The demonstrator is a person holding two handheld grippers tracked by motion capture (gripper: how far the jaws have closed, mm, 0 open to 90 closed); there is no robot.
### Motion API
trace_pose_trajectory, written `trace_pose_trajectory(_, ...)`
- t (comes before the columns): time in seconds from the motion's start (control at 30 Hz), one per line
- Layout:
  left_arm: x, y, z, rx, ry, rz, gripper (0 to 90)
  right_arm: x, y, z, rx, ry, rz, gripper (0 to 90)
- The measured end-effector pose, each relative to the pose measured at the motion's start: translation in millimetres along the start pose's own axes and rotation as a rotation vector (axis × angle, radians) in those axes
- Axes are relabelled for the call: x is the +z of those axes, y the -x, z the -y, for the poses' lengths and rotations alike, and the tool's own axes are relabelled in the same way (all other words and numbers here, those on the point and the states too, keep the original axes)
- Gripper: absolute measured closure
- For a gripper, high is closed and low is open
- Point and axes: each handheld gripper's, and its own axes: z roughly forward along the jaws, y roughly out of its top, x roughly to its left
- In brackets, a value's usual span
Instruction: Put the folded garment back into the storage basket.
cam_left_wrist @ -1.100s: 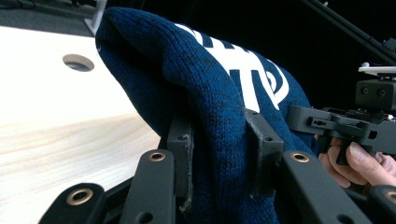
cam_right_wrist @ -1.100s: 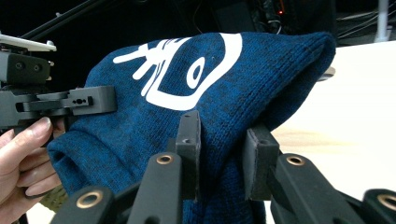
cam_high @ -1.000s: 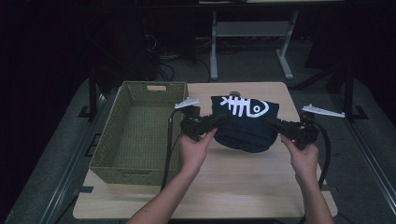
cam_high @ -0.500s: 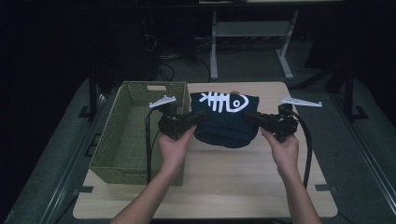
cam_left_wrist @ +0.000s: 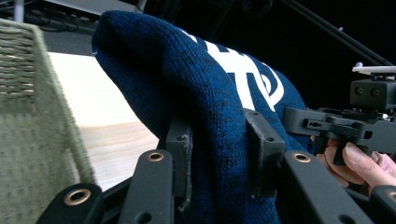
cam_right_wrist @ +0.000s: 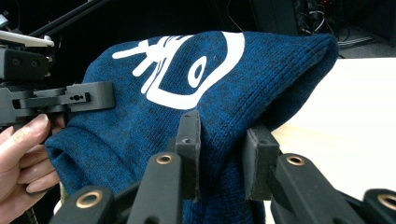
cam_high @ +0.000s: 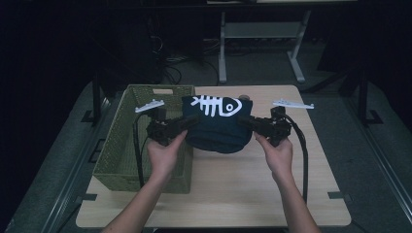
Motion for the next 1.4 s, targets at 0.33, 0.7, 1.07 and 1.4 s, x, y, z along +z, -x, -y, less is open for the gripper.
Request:
trace_pose_trajectory(0.33, -23.7, -15.2, -7.7, -0.01, 0.015, -0.034, 66.3, 26.4, -17.0, -5.8, -0.015, -0.026, -0.024, 71.0)
trace_pose_trajectory(0.7, -45.4, -30.3, -11.7, -0.01, 0.014, -0.07, 66.2, 51.8, -32.8, -9.8, -0.018, -0.053, -0.038, 71.0)
trace_pose_trajectory(1.07, -63.9, -52.1, -5.6, -0.032, 0.019, -0.107, 66.4, 81.7, -45.7, -8.3, -0.033, -0.096, -0.054, 70.9)
trace_pose_trajectory(1.4, -82.3, -66.7, -5.2, -0.035, 0.02, -0.144, 66.3, 106.5, -56.3, -4.6, -0.041, -0.117, -0.076, 71.0)
